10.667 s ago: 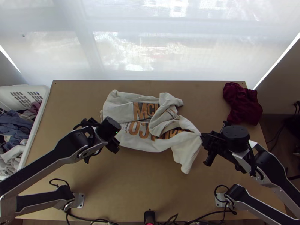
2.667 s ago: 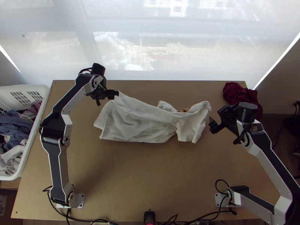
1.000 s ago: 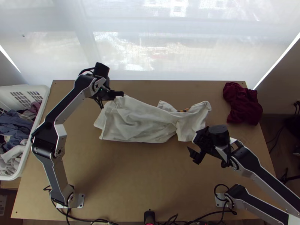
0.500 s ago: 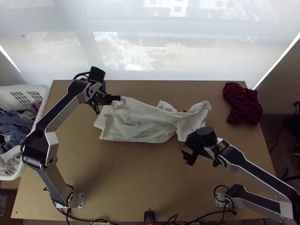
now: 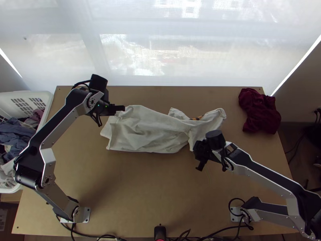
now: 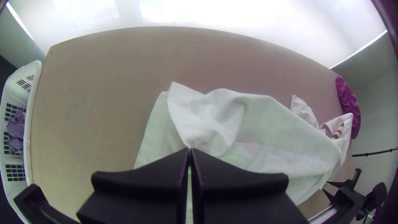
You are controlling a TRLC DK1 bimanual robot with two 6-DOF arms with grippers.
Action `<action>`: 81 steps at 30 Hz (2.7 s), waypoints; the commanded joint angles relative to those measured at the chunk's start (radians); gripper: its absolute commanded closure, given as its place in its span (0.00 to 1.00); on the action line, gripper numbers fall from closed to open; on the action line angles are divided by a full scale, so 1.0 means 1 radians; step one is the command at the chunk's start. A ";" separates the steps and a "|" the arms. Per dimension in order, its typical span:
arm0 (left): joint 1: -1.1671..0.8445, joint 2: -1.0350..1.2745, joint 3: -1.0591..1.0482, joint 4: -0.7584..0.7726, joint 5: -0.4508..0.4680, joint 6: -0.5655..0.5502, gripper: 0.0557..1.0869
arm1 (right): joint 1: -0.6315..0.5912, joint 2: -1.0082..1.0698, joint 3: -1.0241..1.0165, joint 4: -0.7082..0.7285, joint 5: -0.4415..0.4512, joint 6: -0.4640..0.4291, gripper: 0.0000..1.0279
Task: Fold the t-shirt
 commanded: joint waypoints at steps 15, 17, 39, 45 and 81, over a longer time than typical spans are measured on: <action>0.004 -0.102 -0.090 0.008 0.001 -0.001 0.96 | -0.080 -0.040 0.116 -0.144 -0.041 -0.019 0.97; 0.005 -0.108 -0.101 0.011 0.001 -0.003 0.96 | -0.074 -0.055 0.103 -0.143 -0.040 -0.014 0.91; 0.011 -0.122 -0.140 0.029 0.001 -0.009 0.96 | 0.011 -0.047 -0.049 -0.019 -0.018 -0.045 0.44; 0.018 -0.122 -0.147 0.029 0.001 -0.007 0.96 | -0.005 -0.009 -0.049 0.018 -0.011 -0.066 0.39; 0.033 -0.128 -0.164 0.034 0.012 -0.007 0.96 | -0.060 0.009 -0.019 0.083 0.034 -0.082 0.67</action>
